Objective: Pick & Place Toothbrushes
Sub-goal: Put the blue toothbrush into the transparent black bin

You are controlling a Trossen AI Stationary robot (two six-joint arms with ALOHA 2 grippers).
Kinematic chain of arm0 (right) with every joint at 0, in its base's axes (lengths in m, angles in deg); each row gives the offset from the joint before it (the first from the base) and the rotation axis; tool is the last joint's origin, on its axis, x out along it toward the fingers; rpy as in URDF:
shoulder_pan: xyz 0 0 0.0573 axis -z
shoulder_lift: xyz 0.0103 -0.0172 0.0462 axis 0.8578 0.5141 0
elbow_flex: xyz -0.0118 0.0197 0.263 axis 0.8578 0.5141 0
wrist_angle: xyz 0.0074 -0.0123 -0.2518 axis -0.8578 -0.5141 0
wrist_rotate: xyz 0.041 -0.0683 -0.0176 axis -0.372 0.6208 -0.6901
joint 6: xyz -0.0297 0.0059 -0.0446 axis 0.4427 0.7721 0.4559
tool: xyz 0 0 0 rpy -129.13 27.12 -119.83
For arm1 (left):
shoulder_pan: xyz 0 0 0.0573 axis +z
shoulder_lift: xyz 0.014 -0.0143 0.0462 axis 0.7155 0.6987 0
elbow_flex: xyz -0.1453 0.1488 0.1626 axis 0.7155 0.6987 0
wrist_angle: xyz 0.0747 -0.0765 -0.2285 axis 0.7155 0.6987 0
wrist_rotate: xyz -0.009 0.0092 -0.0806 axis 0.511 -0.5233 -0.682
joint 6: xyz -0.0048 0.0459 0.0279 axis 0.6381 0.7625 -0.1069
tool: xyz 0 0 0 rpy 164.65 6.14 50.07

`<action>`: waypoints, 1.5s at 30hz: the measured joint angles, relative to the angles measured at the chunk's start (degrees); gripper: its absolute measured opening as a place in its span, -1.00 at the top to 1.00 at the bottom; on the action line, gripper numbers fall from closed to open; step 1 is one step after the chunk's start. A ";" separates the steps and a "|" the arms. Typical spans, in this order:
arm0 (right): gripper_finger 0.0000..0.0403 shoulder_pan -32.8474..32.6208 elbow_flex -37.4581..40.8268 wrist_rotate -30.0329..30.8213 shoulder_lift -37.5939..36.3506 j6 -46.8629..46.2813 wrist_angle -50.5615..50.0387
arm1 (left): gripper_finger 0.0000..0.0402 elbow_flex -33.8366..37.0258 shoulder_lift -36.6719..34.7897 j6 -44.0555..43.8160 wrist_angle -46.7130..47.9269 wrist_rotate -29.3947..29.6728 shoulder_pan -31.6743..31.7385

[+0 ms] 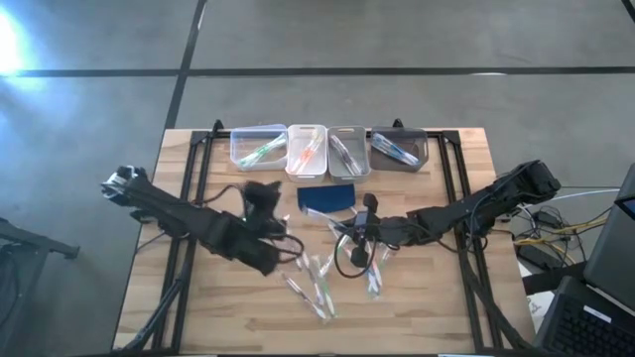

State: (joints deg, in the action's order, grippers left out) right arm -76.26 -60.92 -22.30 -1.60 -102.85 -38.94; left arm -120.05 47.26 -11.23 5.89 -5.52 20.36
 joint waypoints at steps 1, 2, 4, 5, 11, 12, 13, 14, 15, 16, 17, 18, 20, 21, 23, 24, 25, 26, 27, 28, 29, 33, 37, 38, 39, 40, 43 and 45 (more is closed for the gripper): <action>0.84 0.00 0.00 0.23 -0.09 0.02 0.02 | -0.09 0.00 -1.13 -6.95 4.01 -3.23 0.05; 0.84 0.00 0.00 0.91 -0.19 0.04 0.02 | -0.09 0.02 -2.16 -13.54 7.38 -6.62 0.25; 0.86 0.00 0.00 2.91 -0.46 1.64 -0.02 | -0.09 0.39 -3.90 -25.62 11.87 -12.00 0.86; 0.87 0.03 0.00 4.32 -0.52 2.93 -0.02 | -0.09 1.10 -4.77 -31.01 12.82 -13.20 1.02; 0.89 1.67 -0.02 10.81 -0.83 8.65 -1.15 | -0.09 12.32 -10.68 -39.63 8.73 -11.50 1.12; 0.87 2.25 -0.02 10.83 -0.87 8.64 -1.95 | -0.09 14.91 -11.67 -39.15 6.38 -10.68 1.13; 0.86 2.94 -0.02 10.83 -0.91 8.36 -2.72 | -0.09 17.55 -12.76 -38.53 3.49 -10.43 1.14; 0.85 3.73 -0.02 10.82 -0.91 7.91 -3.61 | -0.09 20.43 -13.80 -38.15 0.05 -10.40 1.17; 0.85 4.62 -0.02 10.82 -1.02 7.36 -4.69 | -0.09 23.22 -14.76 -38.03 -4.08 -10.37 1.26; 0.86 5.56 -0.02 10.82 -1.27 7.07 -6.04 | -0.09 25.97 -15.64 -37.93 -8.65 -10.41 1.33; 0.87 6.54 -0.03 10.82 -1.41 7.04 -7.35 | -0.09 28.67 -16.43 -37.18 -13.09 -10.63 1.40; 0.88 7.55 -0.13 10.83 -1.72 7.00 -9.09 | -0.09 31.18 -17.12 -35.68 -17.20 -11.14 1.55; 0.90 9.67 -0.51 10.82 -2.50 5.89 -13.69 | -0.09 35.80 -18.28 -32.15 -25.57 -12.07 1.80; 0.90 10.76 -1.06 10.82 -2.82 4.54 -16.47 | -0.09 38.00 -18.82 -30.41 -30.07 -12.09 2.01; 0.90 12.90 -2.42 10.47 -4.04 1.66 -22.70 | -0.09 41.86 -19.74 -26.52 -38.45 -12.15 2.42; 0.88 13.92 -3.10 10.37 -4.66 0.47 -26.16 | -0.09 43.52 -20.18 -24.71 -43.21 -12.17 2.62; 0.87 14.90 -3.92 10.36 -5.16 -0.46 -29.27 | -0.09 44.86 -20.72 -23.12 -47.16 -12.60 2.86; 0.86 15.80 -4.69 10.31 -5.65 -1.17 -32.13 | -0.09 46.19 -21.32 -21.31 -51.25 -13.53 3.18; 0.85 16.67 -5.41 10.23 -6.12 -1.91 -35.58 | -0.09 47.35 -21.87 -19.39 -55.63 -14.94 3.66; 0.84 17.57 -6.16 10.13 -6.57 -2.61 -38.95 | -0.09 48.28 -22.56 -17.59 -59.80 -17.09 4.21; 0.85 18.43 -7.03 10.08 -6.95 -3.37 -41.71 | -0.09 49.36 -23.41 -15.67 -63.69 -19.74 4.77; 0.89 21.52 -10.03 10.02 -8.18 -4.08 -52.00 | -0.09 52.51 -26.43 -9.88 -77.58 -32.66 7.74; 0.90 24.37 -12.46 9.69 -9.04 -4.09 -59.18 | -0.09 54.36 -29.22 -7.98 -84.42 -41.45 10.53; 0.89 25.29 -13.05 9.48 -9.29 -4.11 -60.32 | -0.09 54.55 -29.72 -7.76 -84.98 -42.16 11.07; 0.87 26.20 -13.58 8.91 -9.40 -4.11 -62.01 | -0.09 54.58 -30.12 -7.37 -85.41 -42.57 11.44; 0.86 27.08 -14.09 8.17 -9.44 -4.09 -63.67 | -0.09 54.67 -30.54 -6.68 -85.53 -42.57 11.82; 0.85 30.11 -15.72 6.02 -9.44 -3.53 -67.29 | -0.09 54.77 -31.66 -5.18 -85.64 -42.57 12.50; 0.88 32.14 -16.41 5.09 -9.44 -2.71 -69.08 | -0.09 54.86 -32.12 -4.22 -85.55 -42.56 12.52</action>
State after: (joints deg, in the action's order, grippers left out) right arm -44.12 -77.33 -17.21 -11.03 -105.56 -108.01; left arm -65.19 15.14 -15.45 -79.67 -48.08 32.88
